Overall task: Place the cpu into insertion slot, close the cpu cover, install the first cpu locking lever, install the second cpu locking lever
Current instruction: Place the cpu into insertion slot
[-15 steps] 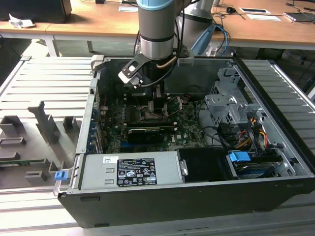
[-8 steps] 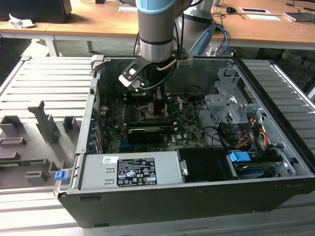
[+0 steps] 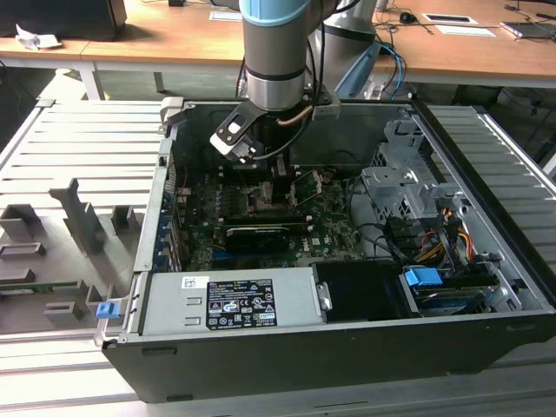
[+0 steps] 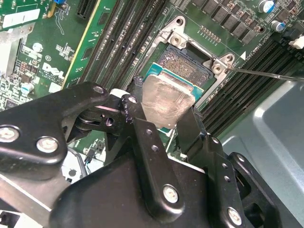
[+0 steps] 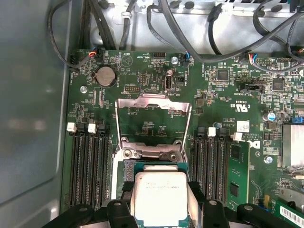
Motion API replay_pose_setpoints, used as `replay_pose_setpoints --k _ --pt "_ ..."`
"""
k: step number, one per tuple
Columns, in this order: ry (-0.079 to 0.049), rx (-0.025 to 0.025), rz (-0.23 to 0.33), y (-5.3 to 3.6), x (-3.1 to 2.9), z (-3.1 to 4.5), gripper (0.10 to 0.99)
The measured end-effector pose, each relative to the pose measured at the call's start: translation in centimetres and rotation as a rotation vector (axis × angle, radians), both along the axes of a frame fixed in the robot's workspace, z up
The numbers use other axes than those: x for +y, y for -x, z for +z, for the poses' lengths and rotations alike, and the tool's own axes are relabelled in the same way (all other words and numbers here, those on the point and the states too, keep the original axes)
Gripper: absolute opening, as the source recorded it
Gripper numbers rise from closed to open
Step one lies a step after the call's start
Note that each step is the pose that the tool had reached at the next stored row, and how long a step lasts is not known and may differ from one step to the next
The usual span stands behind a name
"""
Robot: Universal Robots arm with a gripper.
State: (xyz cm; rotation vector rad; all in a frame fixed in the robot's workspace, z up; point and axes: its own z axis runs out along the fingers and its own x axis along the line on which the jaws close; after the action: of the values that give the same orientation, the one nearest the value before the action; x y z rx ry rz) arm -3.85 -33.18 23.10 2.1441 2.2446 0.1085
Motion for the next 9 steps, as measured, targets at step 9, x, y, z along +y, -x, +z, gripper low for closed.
replay_pose_setpoints --k 9 --pt "0.000 0.0001 0.001 0.00 0.05 -0.20 0.529"
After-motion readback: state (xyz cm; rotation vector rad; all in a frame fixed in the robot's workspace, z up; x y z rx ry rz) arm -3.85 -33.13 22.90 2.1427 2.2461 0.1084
